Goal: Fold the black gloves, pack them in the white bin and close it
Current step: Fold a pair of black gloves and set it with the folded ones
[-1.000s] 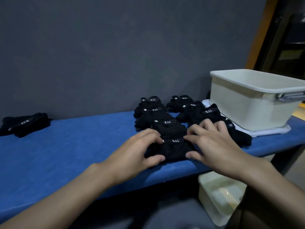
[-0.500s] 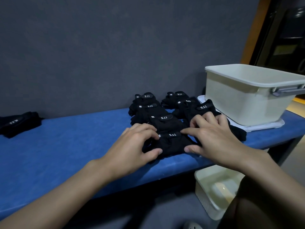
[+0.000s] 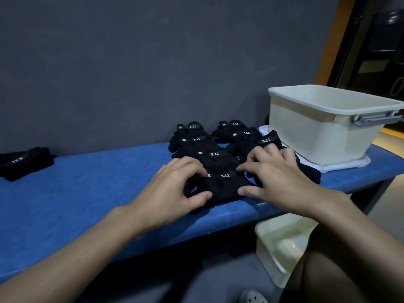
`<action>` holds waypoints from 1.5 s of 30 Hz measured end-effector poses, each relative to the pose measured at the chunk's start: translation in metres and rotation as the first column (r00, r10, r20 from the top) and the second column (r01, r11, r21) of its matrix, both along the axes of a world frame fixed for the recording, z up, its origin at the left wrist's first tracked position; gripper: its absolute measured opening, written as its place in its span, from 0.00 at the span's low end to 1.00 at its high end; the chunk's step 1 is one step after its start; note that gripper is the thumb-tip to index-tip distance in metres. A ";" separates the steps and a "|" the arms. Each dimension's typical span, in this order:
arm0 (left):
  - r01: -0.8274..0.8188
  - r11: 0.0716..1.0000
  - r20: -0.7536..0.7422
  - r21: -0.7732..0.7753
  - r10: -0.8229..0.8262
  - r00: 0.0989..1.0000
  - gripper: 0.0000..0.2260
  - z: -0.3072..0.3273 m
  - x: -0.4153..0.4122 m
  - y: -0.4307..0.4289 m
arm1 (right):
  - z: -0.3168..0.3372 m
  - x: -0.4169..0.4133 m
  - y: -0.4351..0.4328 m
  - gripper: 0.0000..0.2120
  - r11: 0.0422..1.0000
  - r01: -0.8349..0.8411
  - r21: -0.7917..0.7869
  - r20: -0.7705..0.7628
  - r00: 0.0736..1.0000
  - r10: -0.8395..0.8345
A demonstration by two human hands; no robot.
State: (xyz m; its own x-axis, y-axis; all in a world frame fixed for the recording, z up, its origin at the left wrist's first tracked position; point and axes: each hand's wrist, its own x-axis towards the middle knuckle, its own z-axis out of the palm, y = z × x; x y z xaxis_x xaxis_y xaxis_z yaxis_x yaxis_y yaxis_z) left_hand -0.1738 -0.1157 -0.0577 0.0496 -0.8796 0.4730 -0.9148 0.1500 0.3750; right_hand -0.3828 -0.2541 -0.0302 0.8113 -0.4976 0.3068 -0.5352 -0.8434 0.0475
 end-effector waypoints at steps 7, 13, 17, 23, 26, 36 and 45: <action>0.001 0.999 -0.002 -0.038 -0.001 1.000 0.18 0.005 0.000 0.003 | 0.008 0.002 0.005 0.26 1.000 -0.023 0.003 0.034 0.999 0.023; -0.050 0.997 -0.020 -0.057 0.049 0.999 0.18 0.011 0.011 0.011 | 0.018 0.019 0.014 0.25 0.997 -0.074 0.018 0.050 0.996 0.073; -0.137 0.990 -0.034 -0.039 0.135 0.990 0.17 0.016 0.035 0.026 | 0.024 0.049 0.020 0.24 0.991 -0.134 0.026 0.062 0.989 0.132; -0.370 0.928 -0.071 -0.028 0.368 0.927 0.15 0.022 0.098 0.064 | 0.032 0.124 0.041 0.22 0.959 -0.281 0.036 0.070 0.958 0.278; -0.494 0.869 -0.046 -0.020 0.492 0.869 0.14 0.025 0.131 0.093 | 0.034 0.174 0.058 0.20 0.931 -0.359 0.065 0.075 0.932 0.355; -0.803 0.595 -0.003 0.037 0.804 0.595 0.16 0.005 0.224 0.178 | -0.006 0.338 0.125 0.21 0.814 -0.471 0.338 0.136 0.881 0.454; -0.826 0.537 -0.070 0.174 0.843 0.533 0.22 -0.016 0.266 0.185 | -0.043 0.409 0.143 0.25 0.858 -0.391 0.333 0.126 0.920 0.371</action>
